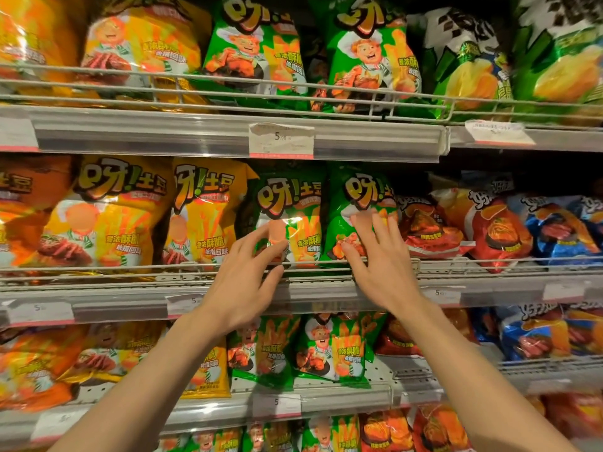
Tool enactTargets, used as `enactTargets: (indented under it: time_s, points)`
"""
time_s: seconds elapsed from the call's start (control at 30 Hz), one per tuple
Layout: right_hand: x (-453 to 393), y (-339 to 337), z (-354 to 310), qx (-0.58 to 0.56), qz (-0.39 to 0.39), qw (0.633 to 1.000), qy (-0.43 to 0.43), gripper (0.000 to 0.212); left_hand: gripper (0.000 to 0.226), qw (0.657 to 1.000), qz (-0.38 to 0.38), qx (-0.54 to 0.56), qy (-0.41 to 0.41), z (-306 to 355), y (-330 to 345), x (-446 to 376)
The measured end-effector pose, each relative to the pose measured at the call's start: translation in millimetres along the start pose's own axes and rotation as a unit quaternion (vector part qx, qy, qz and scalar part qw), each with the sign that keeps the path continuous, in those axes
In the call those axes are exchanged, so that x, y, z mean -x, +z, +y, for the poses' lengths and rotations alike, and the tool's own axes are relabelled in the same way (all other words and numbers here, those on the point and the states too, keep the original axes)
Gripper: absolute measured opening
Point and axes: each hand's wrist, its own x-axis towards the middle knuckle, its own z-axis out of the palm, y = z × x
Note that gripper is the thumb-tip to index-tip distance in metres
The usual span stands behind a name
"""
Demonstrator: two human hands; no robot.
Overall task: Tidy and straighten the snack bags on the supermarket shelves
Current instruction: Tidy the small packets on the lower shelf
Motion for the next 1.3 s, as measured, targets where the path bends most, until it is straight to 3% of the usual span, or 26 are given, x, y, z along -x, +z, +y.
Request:
enactTargets:
  time_s: [0.33, 0.5, 0.67, 0.8, 0.97, 1.0, 1.1, 1.3]
  points:
    - [2.2, -2.9, 7.8, 0.042, -0.018, 0.998, -0.037, 0.057, 0.045, 0.998, -0.019, 0.055, -0.022, 4.1, -6.9, 0.3]
    - [20.1, -16.0, -9.8, -0.097, 0.019, 0.995, 0.021, 0.050, 0.042, 0.984, 0.049, 0.157, -0.072, 12.3, -16.7, 10.2]
    - [54.0, -28.8, -24.8, -0.228, 0.093, 0.963, 0.112, 0.030, 0.030, 0.945, 0.112, 0.286, -0.111, 7.6, -14.8, 39.6]
    - [80.8, -25.1, -28.3, -0.371, -0.004, 0.906, 0.202, 0.007, 0.018, 0.917, 0.158, 0.342, -0.133, -4.5, -11.9, 60.3]
    - [93.4, -17.9, -52.8, -0.432, -0.070, 0.852, 0.288, 0.009, 0.015, 0.888, 0.129, 0.388, -0.211, -10.9, -47.1, 68.7]
    - [91.8, -22.9, -60.6, -0.429, -0.080, 0.845, 0.310, 0.007, 0.015, 0.881, 0.116, 0.395, -0.234, -9.7, -59.0, 68.1]
    - [85.3, -56.7, -88.7, -0.364, -0.109, 0.870, 0.314, 0.018, 0.013, 0.868, 0.088, 0.402, -0.279, 3.6, -104.4, 61.7]
    - [64.3, -165.3, -149.1, -0.421, -0.101, 0.819, 0.377, 0.012, 0.013, 0.835, 0.073, 0.422, -0.345, 62.4, -211.5, 44.7]
